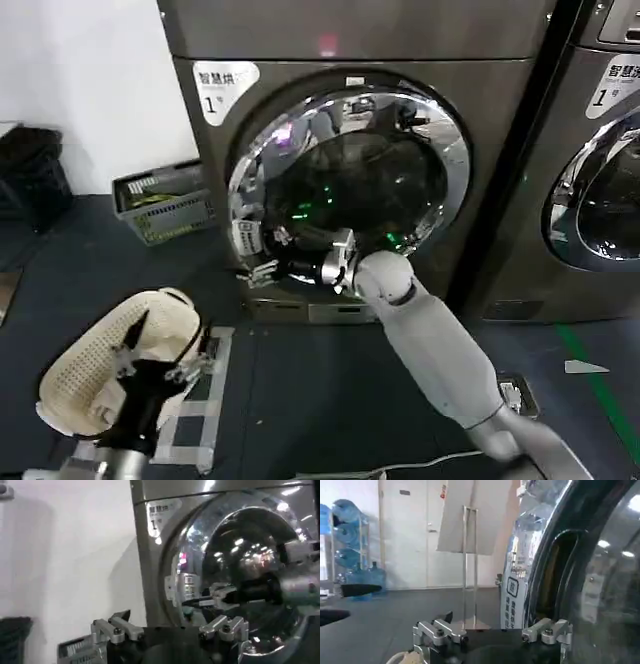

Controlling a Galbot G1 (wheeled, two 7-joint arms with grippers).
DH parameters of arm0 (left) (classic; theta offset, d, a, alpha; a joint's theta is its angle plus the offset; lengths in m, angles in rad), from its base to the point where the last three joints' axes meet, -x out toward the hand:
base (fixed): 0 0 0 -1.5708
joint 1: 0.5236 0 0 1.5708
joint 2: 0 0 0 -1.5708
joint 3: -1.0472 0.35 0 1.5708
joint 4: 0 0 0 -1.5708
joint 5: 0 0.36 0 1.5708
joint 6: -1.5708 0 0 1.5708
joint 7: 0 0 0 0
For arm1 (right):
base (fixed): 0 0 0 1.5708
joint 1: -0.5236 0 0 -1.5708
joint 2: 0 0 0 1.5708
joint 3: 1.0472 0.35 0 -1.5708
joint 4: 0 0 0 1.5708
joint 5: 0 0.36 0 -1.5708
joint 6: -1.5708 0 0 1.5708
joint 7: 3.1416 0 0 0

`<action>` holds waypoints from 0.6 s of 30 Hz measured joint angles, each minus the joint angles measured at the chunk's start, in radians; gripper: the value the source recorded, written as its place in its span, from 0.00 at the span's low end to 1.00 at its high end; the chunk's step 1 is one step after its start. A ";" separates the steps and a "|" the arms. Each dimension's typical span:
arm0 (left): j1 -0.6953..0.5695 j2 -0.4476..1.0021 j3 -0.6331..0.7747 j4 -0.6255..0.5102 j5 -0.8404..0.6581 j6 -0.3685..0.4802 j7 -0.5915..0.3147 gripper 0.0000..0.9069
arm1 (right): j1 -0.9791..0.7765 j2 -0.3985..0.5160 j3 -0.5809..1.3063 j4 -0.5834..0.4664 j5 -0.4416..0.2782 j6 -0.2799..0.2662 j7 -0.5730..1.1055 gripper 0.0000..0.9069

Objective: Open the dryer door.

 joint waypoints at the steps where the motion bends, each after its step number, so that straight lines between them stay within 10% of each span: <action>1: -0.011 0.005 -0.018 0.000 -0.018 0.014 0.001 1.00 | -0.003 -0.003 0.000 0.007 0.000 0.001 -0.004 1.00; 18: -0.129 0.113 -0.261 0.108 -0.350 -0.036 0.075 1.00 | -0.041 -0.055 0.028 0.074 0.008 0.038 -0.135 1.00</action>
